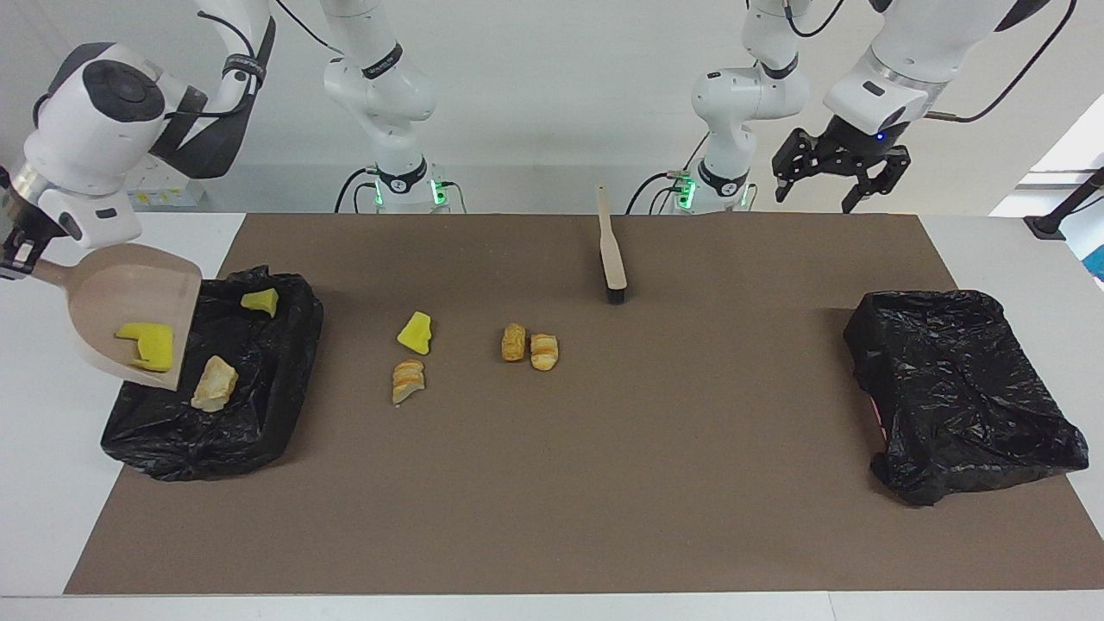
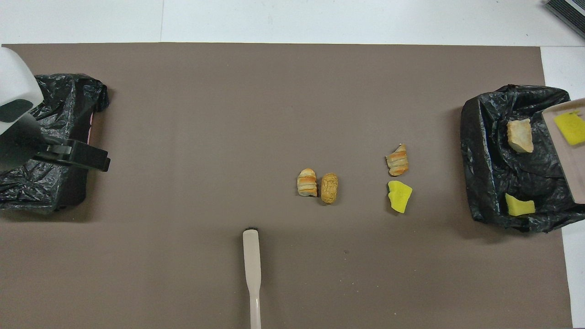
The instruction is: Sweep and dump trash in bin
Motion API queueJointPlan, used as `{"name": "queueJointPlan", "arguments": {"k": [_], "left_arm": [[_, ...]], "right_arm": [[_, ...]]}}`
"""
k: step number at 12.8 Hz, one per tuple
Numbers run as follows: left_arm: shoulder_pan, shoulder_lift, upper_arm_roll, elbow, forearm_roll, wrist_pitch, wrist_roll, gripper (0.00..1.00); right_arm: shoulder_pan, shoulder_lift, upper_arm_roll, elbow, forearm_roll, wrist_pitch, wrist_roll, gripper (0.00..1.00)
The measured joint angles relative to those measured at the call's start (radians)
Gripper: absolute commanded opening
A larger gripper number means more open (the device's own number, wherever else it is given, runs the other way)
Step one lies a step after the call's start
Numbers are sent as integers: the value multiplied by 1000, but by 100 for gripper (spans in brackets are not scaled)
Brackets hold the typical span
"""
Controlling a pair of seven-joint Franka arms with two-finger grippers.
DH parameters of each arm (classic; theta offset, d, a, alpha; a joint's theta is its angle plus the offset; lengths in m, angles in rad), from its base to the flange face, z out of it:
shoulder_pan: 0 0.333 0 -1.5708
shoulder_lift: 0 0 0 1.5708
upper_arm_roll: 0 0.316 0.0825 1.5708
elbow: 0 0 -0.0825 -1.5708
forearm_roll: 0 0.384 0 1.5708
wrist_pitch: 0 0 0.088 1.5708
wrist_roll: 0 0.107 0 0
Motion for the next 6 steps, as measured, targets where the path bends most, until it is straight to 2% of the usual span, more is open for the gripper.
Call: {"name": "queueJointPlan", "arguments": {"k": [6], "left_arm": [[30,-8,-2,17,28,5,27,100]], "right_arm": [[9,-59,-2,-66,-29,37,26,0]]}}
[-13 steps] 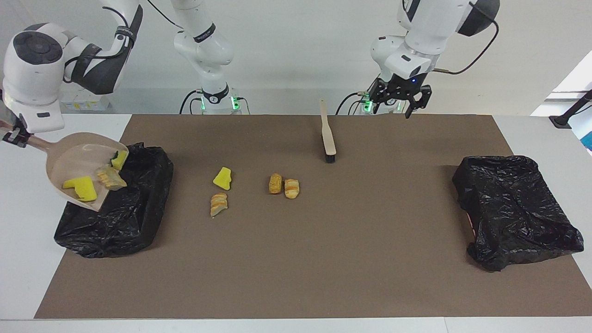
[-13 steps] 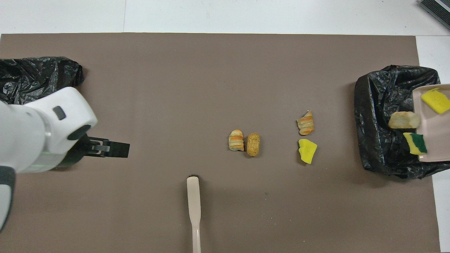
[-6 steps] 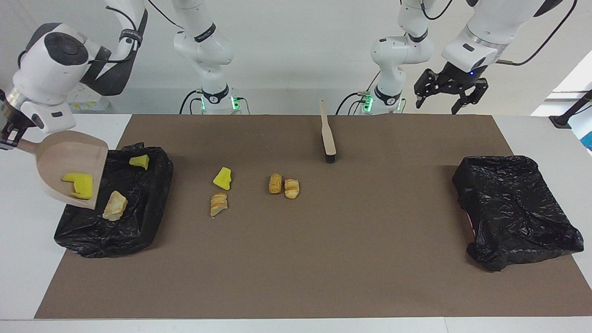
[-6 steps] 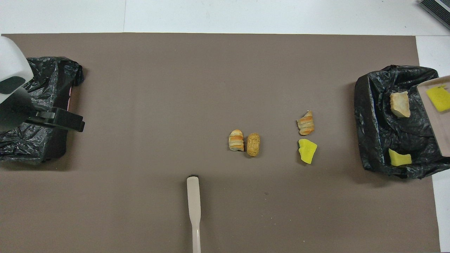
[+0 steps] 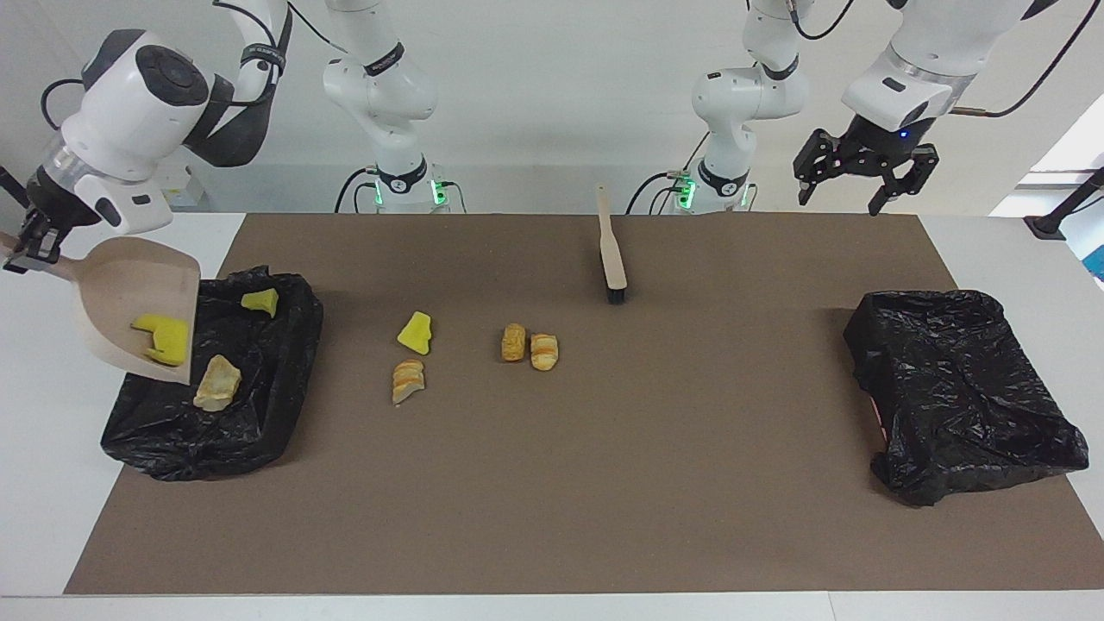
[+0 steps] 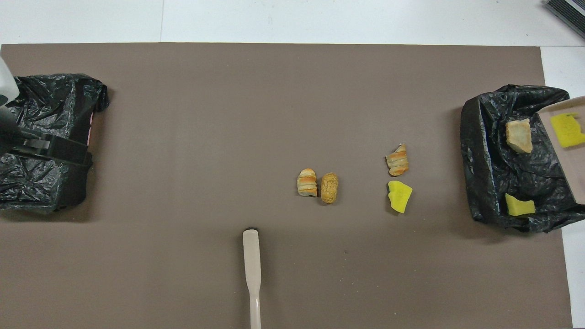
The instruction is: Sweep and dump trash in bin
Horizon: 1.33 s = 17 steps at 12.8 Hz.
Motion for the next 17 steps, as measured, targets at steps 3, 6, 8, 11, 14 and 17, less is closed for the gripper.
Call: {"name": "queueJointPlan", "arguments": {"k": [3,6,8,11,14,17], "left_arm": [[7,-2,1,-4,0,19,1,100],[13,-38,1,-70,0,36,1,100],[14,-59,1,-97,0,70,1,100],[14,-63,1,-101,0,98,1,100],[15,-63,1,-101,0,100,1,100],[15,-63,1,-102,0,111,0,100]], "right_arm": [[-37,-13,-5,-10,-12,10,24,0],[-52,-43,-6,-48,-17,17,30,0],[-26,-71,1,-108,12,22,66,0],[2,-94,2,-139,-4,22,97,0],[-5,-129,-5,-137,-96,30,97,0],[19,-156,6,-136,-207,32,97,0]]}}
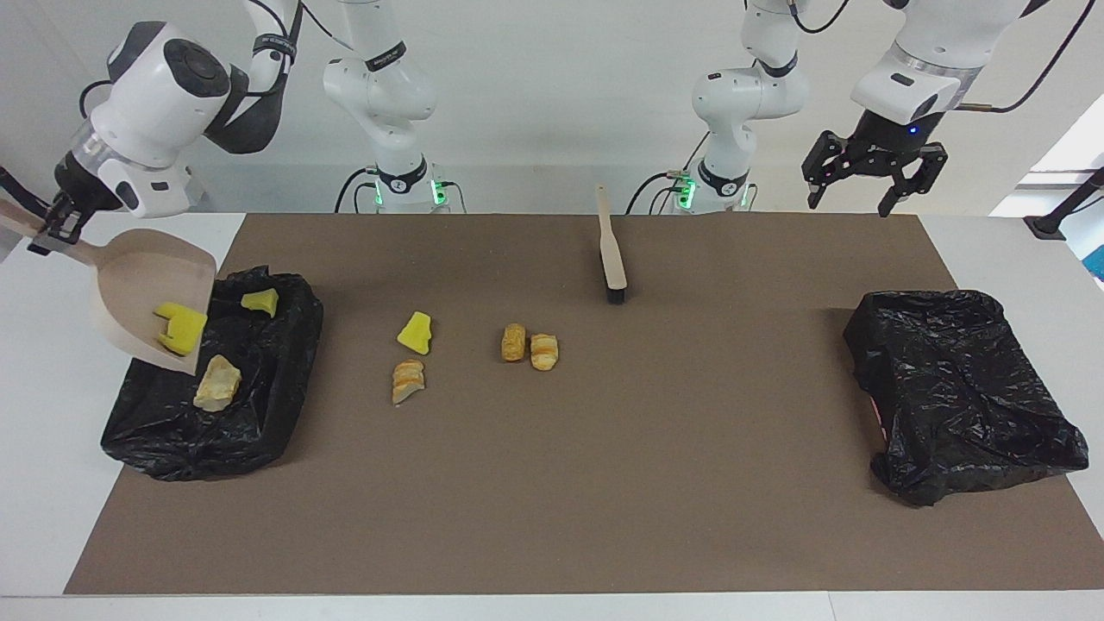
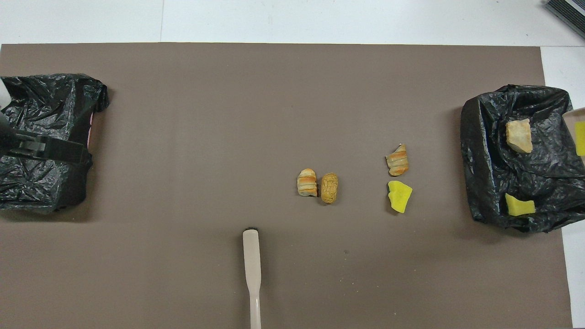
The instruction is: Sweep and dump trash in bin
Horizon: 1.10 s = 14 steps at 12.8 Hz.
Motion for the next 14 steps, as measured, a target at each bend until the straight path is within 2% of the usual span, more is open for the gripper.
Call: {"name": "queueJointPlan", "arguments": {"k": [1,4,7,10,14], "left_arm": [[1,0,0,-1,0,14,0,100],[1,0,-1,-5,0,20,0,100],[-4,0,-6,-7,0,20,0,100],[-88,-5,73,-10,0,19,0,100],[-99,-7,111,-13,0,19,2,100]], "right_arm": [[18,-8,4,0,-46,0,1,0],[35,-11,7,-5,-67,6,1,0],[31,25,1,-45,-79,43,82,0],[29,64,-1,-53,-133,6,214,0],[24,25,-2,-47,-208,-33,305,0]]}}
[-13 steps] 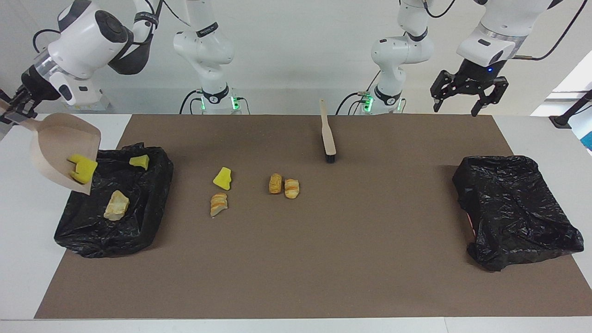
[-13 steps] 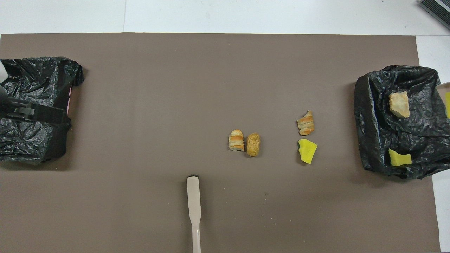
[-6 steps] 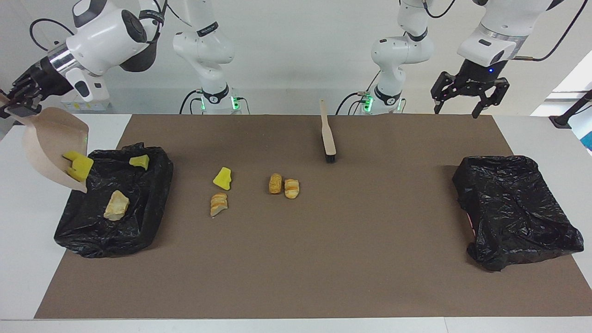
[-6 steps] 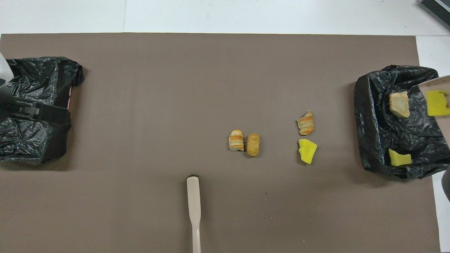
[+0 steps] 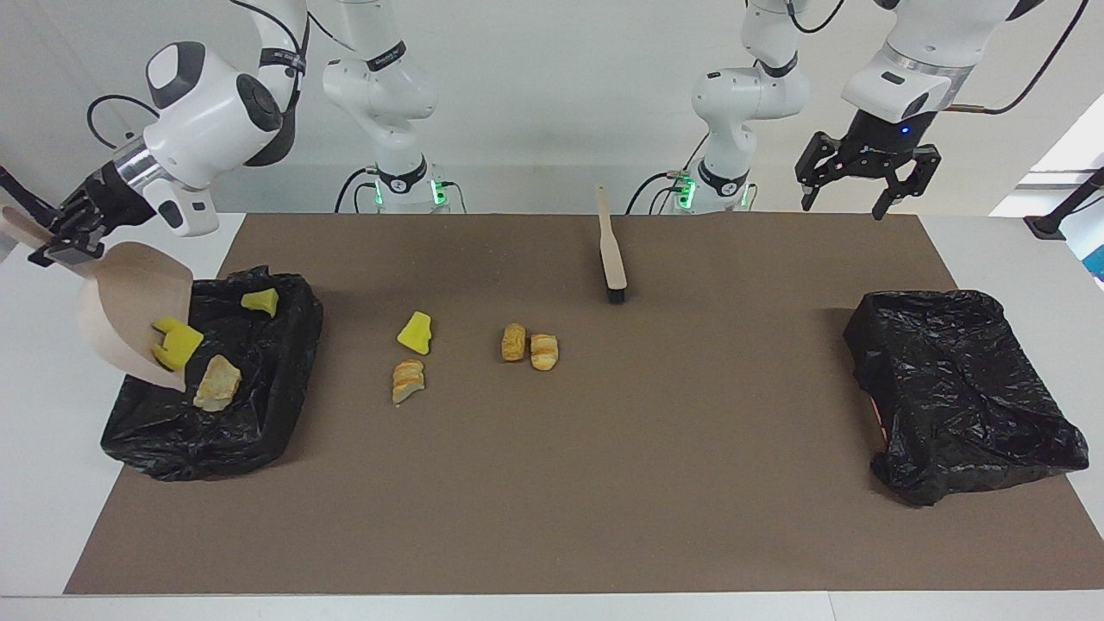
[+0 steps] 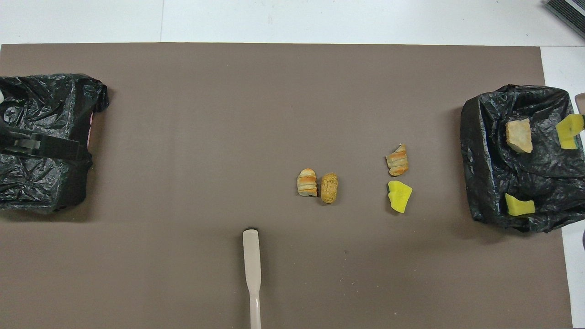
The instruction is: Sweep and dump trash in bin
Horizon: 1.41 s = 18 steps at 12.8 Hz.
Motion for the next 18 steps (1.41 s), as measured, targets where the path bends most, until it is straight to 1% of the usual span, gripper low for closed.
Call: {"name": "queueJointPlan", "arguments": {"k": [2,4,9,13,16,18], "left_arm": [[0,0,5,0,0,-1,0,100],[0,1,7,1,0,-8,0,100],[0,9,15,8,15,-10,0,100],[-3,9,13,9,19,-10,2,100],[-4,9,14,10,20,-9,2,100],[-4,9,15,10,21,-9,3,100]], "right_arm": [[0,-1,0,-1,47,-3,16,0],[5,-1,4,2,153,-39,18,0],[11,-1,4,33,487,-145,22,0],[-11,-1,-7,51,818,-228,48,0],[-9,-1,-4,53,975,-270,158,0],[28,-1,3,53,1054,-312,323,0]]}}
